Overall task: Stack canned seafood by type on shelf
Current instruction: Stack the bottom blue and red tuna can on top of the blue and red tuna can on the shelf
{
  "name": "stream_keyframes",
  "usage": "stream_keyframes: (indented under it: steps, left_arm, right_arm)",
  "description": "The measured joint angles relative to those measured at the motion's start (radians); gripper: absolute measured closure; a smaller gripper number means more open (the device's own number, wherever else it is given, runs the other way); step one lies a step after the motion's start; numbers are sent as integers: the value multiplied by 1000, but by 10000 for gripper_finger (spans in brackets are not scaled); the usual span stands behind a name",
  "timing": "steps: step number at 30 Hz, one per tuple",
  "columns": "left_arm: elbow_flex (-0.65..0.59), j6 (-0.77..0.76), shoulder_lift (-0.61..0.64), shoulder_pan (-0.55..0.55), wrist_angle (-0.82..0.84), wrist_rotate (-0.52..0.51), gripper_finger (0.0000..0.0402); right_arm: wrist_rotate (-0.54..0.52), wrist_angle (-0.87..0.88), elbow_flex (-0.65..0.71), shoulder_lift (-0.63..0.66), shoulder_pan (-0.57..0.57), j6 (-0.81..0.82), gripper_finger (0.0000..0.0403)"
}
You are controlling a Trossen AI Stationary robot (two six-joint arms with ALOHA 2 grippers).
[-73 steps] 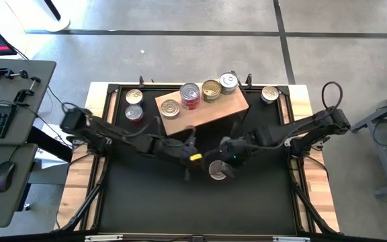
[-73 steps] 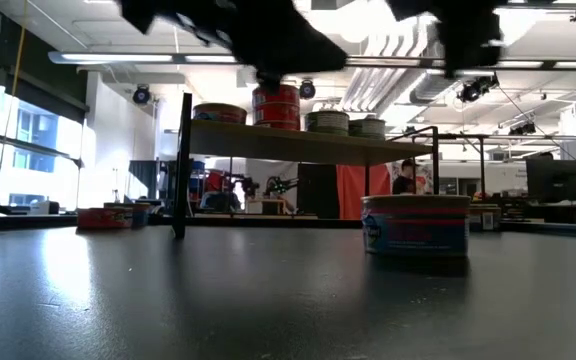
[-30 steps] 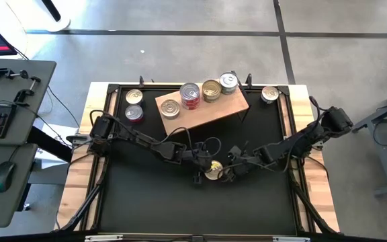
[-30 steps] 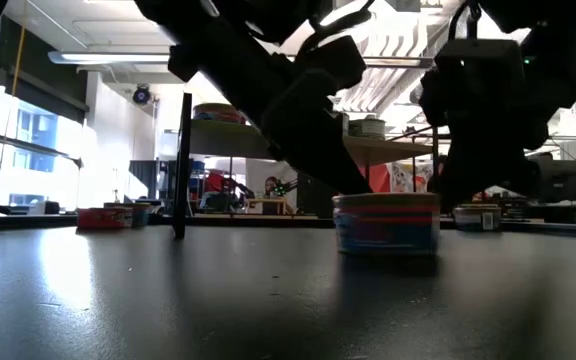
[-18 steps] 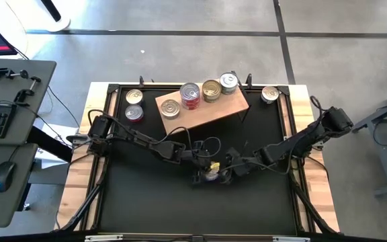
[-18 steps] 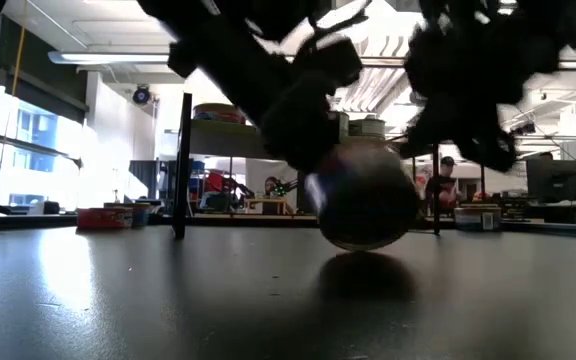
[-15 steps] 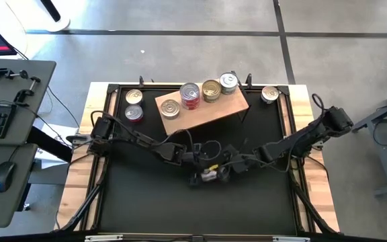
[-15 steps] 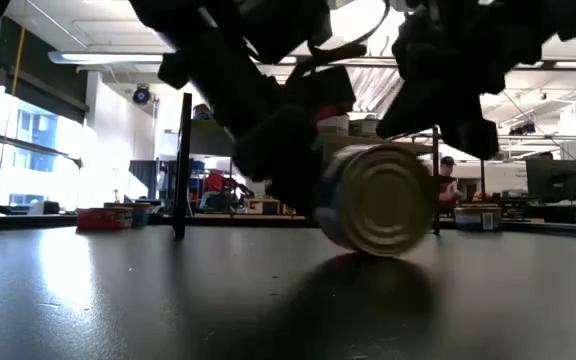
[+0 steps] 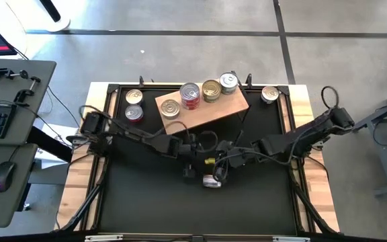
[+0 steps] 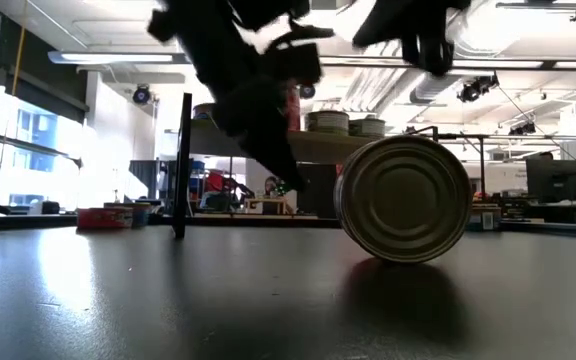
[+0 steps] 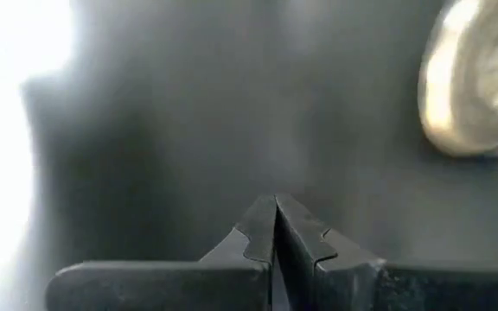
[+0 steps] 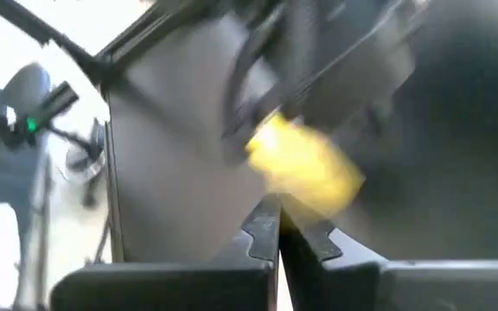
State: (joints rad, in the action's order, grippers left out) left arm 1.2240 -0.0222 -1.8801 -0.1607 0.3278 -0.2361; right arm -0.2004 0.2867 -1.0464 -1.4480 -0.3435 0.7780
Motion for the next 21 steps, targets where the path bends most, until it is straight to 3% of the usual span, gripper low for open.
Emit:
stream_keyframes:
  steps: [5, 8, 13, 16, 21]
  left_arm:
    - [0, -52, 149, -2, 155, -63, 401]
    - [0, -138, 221, -31, 209, -69, 401]
    - [0, -289, 318, -141, 226, -156, 401]
    - [0, -360, 345, -219, 228, -244, 401]
    - [0, -492, 367, -323, 238, -312, 402]
  right_arm:
    - [116, 213, -213, 2, -1, -255, 399]
    - [174, 334, -320, -2, -1, -337, 373]
    - [261, 564, -417, -54, -21, -368, 270]
    - [300, 569, -414, -96, -58, -367, 194]
    - [244, 580, -411, -198, -97, -420, 87]
